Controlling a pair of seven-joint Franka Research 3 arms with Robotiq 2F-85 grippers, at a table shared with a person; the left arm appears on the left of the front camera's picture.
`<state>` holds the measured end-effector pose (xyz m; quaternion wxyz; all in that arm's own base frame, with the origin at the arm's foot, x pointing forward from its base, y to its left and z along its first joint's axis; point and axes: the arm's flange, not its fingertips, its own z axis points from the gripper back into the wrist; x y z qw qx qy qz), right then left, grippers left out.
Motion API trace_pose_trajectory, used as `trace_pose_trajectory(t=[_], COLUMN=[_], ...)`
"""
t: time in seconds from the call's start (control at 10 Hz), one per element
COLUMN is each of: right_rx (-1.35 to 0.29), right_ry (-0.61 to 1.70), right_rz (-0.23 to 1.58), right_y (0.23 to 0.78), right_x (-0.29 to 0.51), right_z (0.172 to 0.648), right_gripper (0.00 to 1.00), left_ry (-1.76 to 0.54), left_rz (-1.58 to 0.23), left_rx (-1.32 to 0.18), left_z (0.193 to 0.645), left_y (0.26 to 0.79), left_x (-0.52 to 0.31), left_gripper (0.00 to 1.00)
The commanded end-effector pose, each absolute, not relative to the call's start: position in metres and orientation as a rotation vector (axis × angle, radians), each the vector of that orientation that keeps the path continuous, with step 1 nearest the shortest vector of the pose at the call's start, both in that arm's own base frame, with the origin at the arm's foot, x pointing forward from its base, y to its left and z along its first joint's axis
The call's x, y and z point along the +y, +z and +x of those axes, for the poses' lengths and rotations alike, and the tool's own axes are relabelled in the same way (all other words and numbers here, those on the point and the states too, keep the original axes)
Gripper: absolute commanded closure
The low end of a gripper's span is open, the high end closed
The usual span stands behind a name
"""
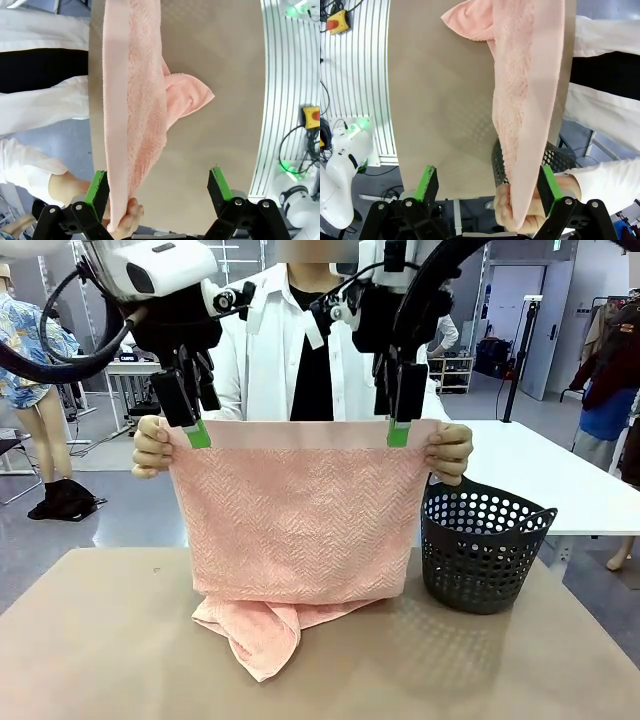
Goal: Fold the towel.
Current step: Grab the top end of the 100 cm Hotel Towel extended by the human.
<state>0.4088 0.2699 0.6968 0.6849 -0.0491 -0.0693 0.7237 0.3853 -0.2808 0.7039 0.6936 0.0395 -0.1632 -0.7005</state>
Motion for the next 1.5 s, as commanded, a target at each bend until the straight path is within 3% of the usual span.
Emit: trace_pose_trajectory(t=[0.0, 1.0, 1.1, 1.2, 1.3, 1.4], right_rx=[-0.171, -0.166, -0.164, -0.171, -0.177, -0.172], right_ry=[1.592, 1.548, 1.546, 1.541, 1.54, 1.536], right_rz=[-0.072, -0.026, -0.025, -0.03, -0.033, -0.028], right_y=[0.683, 0.656, 0.655, 0.656, 0.656, 0.654], right_x=[0.269, 0.253, 0.254, 0.254, 0.254, 0.253], right_z=[0.417, 0.436, 0.436, 0.436, 0.436, 0.436], right_gripper=[0.0, 0.0, 0.0, 0.44, 0.58, 1.0], left_ry=[-1.589, -1.565, -1.562, -1.559, -1.56, -1.562], left_rz=[0.103, 0.115, 0.119, 0.117, 0.117, 0.116], left_rx=[-0.35, -0.326, -0.323, -0.329, -0.329, -0.325], left_z=[0.395, 0.42, 0.421, 0.421, 0.421, 0.421], left_y=[0.701, 0.66, 0.659, 0.658, 0.658, 0.657], left_x=[-0.28, -0.266, -0.266, -0.265, -0.264, -0.263], left_gripper=[0.0, 0.0, 0.39, 0.6, 0.99, 1.0])
